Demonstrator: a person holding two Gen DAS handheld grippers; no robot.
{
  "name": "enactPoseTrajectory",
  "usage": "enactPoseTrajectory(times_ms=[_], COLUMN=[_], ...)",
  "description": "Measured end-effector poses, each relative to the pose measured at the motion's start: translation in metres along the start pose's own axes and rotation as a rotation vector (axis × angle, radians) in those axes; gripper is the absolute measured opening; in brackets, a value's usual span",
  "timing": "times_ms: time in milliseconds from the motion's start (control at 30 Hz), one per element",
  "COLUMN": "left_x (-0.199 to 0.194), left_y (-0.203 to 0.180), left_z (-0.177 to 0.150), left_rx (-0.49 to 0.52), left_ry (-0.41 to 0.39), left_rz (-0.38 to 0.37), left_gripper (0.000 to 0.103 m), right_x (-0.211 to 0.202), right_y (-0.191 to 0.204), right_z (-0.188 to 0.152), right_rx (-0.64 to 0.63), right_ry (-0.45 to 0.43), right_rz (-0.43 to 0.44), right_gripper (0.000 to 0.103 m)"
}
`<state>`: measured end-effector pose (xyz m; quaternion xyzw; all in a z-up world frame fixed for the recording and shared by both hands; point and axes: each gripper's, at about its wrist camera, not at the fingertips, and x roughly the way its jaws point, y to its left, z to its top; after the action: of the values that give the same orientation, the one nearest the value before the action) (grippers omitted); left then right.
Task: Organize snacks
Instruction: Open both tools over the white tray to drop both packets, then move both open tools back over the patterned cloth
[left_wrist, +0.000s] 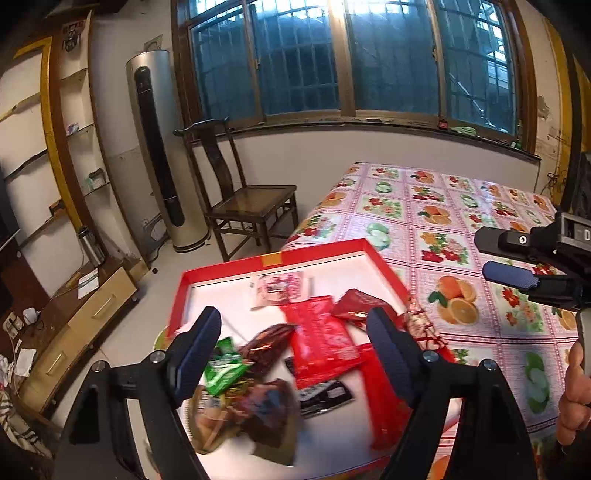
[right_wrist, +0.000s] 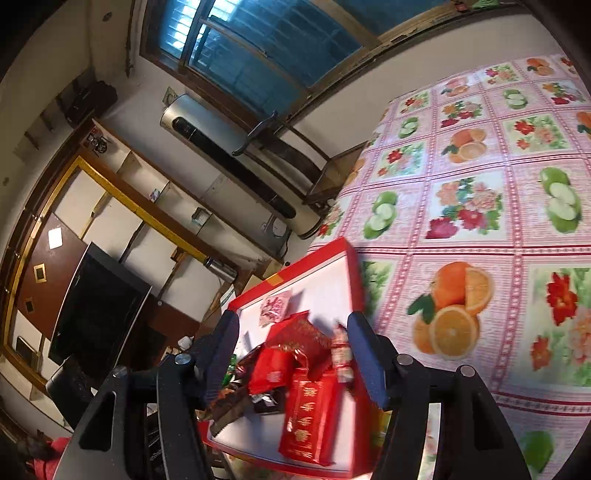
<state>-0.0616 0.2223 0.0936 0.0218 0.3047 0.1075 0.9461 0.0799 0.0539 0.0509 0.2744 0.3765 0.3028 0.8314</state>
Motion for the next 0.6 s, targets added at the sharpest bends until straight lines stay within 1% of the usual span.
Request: enactPoseTrajectory(times_ms=[133,300,400,533,600], left_x=[0.002,0.013,0.025,0.045,0.056], left_y=[-0.058,-0.139,-0.190,-0.250,-0.273], left_z=[0.006,0.017,0.026,0.042,0.048], left_rx=[0.055,0.092,0.114,0.099,0.078], left_ry=[0.010,0.055,0.076,0.085,0.085], left_rz=[-0.099,-0.222,-0.265,-0.320,-0.315], left_gripper=[0.082,0.086,0.086,0.086,0.086], right_x=[-0.041,-0.117,-0.169,-0.234,-0.262], right_y=[-0.037,-0.089,-0.124,-0.167,-0.187], right_z=[0.008,0.025,0.033,0.039,0.039], right_rx=[0.024,0.043,0.087,0.158,0.206], right_ry=[-0.033,-0.118,-0.173,-0.223,-0.251], right_rz=[-0.067,-0.199,-0.268,-0.371,-0.402], right_gripper=[0.066,0.066,0.066,0.065,0.065])
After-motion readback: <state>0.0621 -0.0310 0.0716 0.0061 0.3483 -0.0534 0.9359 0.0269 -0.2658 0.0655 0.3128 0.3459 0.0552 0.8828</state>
